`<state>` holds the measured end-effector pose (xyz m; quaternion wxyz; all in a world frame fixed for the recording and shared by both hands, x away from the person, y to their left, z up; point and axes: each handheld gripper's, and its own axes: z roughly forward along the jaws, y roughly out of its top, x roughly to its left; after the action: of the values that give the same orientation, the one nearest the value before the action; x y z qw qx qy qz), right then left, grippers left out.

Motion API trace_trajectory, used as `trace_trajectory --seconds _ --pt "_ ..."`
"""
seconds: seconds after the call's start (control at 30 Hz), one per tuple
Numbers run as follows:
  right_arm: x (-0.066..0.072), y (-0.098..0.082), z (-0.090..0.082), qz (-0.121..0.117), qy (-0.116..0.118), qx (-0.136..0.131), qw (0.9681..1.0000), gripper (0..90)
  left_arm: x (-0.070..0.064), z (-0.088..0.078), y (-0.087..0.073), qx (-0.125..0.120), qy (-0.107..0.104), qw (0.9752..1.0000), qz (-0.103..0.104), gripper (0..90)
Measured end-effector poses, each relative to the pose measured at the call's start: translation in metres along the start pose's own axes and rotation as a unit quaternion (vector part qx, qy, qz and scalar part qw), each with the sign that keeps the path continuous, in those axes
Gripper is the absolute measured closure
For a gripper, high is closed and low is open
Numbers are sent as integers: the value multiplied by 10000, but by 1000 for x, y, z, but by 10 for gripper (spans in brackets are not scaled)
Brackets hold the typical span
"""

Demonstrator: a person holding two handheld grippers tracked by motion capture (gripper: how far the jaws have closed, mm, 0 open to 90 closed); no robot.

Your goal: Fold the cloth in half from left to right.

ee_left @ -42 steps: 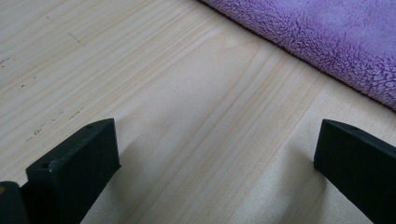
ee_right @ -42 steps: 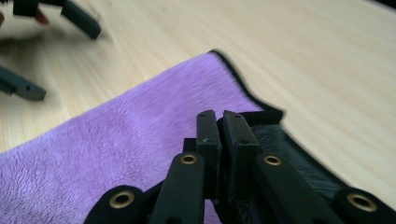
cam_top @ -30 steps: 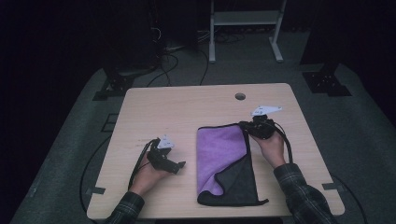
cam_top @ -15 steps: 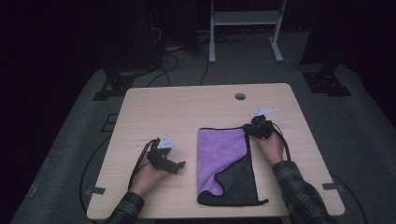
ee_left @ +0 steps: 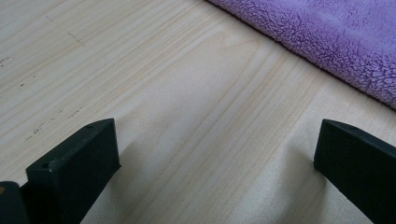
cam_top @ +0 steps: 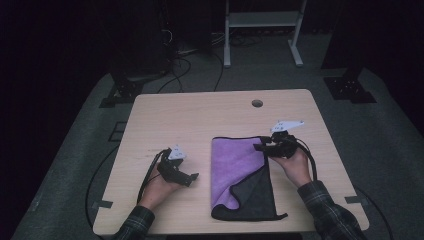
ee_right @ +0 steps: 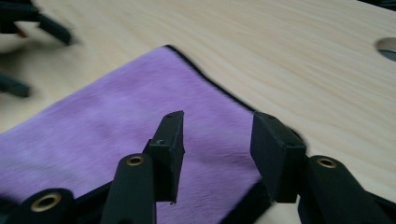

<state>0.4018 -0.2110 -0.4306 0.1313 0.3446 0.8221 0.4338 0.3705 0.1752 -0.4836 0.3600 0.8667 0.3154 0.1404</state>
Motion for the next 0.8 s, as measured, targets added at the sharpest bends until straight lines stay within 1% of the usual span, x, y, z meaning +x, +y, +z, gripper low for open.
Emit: trace_trajectory --seconds 0.1,0.13,0.17,0.23,0.33,0.4,0.43,0.53,0.63,0.7,0.77,0.8 --pt "15 -3 -4 -99 194 12 9998 512 0 0 0 -1 2 10000 15 0" --pt "22 -5 -6 -176 267 9 9995 509 0 0 0 1 3 10000 16 0" --pt "26 -6 -7 -209 311 5 9993 505 0 0 0 -1 4 10000 18 0" --pt "37 -9 -10 -229 487 3 9985 505 0 0 0 -19 4 10000 -1 0" --pt "55 -15 -11 -422 677 88 9968 505 0 0 0 -22 2 10000 -10 0" --pt "65 -19 -10 -568 799 162 9950 496 0 0 0 -22 4 10000 -12 0" --pt "70 -21 -10 -582 859 204 9944 491 0 0 0 -22 7 10000 -17 0" --pt "85 -26 -6 -698 1048 278 9917 471 0 0 0 -21 8 10000 -15 0" --pt "94 -30 0 -552 1299 335 9894 462 0 0 0 -17 10 10000 -11 0" --pt "98 -30 5 -576 1361 367 9883 452 0 0 0 -18 6 10000 -23 0" --pt "106 -31 11 -689 1429 459 9863 449 0 0 0 -18 6 10000 -24 0" --pt "110 -31 13 -749 1415 510 9858 448 0 0 0 -17 5 10000 -22 0"
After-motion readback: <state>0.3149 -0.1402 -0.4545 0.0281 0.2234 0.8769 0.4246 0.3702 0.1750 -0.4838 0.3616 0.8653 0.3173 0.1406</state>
